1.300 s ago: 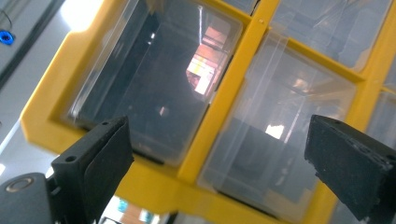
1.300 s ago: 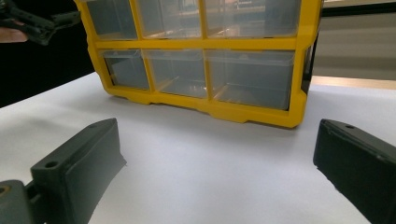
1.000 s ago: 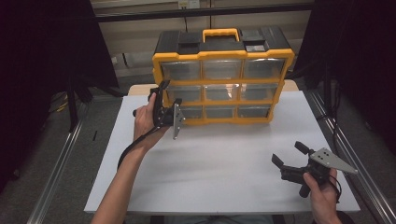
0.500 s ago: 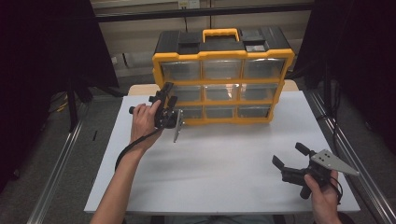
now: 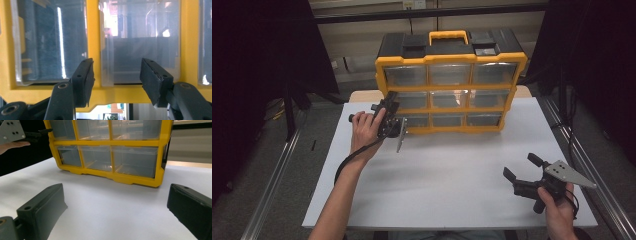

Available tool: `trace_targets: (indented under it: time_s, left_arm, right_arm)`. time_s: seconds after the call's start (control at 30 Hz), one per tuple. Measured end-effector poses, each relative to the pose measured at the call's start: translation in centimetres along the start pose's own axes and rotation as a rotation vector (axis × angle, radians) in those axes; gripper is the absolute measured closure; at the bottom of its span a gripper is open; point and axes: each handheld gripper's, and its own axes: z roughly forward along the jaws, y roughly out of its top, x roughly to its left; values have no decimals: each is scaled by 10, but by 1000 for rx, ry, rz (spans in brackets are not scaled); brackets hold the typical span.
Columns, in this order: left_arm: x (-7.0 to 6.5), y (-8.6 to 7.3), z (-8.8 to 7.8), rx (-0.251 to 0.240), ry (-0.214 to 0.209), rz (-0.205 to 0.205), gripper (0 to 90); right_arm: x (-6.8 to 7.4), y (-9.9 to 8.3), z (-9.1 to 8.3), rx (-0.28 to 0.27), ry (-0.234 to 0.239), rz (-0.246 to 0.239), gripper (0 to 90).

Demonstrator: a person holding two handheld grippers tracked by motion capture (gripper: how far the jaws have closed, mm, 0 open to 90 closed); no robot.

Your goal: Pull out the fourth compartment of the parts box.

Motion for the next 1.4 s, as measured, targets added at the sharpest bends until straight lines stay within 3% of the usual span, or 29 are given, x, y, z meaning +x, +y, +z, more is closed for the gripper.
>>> trace_targets:
  time_s: [0.17, 0.2, 0.27, 0.33, 0.4, 0.5, 0.77, 0.83, 1.07, 1.4]
  left_arm:
    - [-4, 0, 1, 7, -4, -29, 512]
    - [-2, 1, 1, 4, 9, -15, 515]
    - [0, 1, 1, 5, 5, -34, 552]
    - [2, 1, -1, 18, 13, -28, 625]
    - [3, 1, 0, -1, 12, -50, 638]
    - [3, 3, -1, 19, 13, -55, 658]
    - [8, 1, 0, -3, 8, -100, 759]
    - [9, 2, -1, 8, 17, -81, 766]
    - [9, 3, -1, 11, 13, -103, 790]
    - [12, 2, -3, -1, 8, -96, 792]
  right_arm:
    - [0, 0, 0, -1, 3, -2, 18]
    - [0, 0, 0, -1, 3, -3, 19]
    - [0, 0, 0, 2, 3, -5, 19]
    - [0, 0, 0, 3, 3, -6, 19]
    - [0, 0, 1, -1, 5, -8, 19]
    - [0, 0, 1, -1, 8, -9, 19]
    - [0, 0, 0, 4, 9, -9, 19]
    - [0, -1, 0, 5, 10, -9, 19]
    - [0, -1, 0, 4, 8, -7, 18]
    - [0, -1, -1, -2, 9, -5, 18]
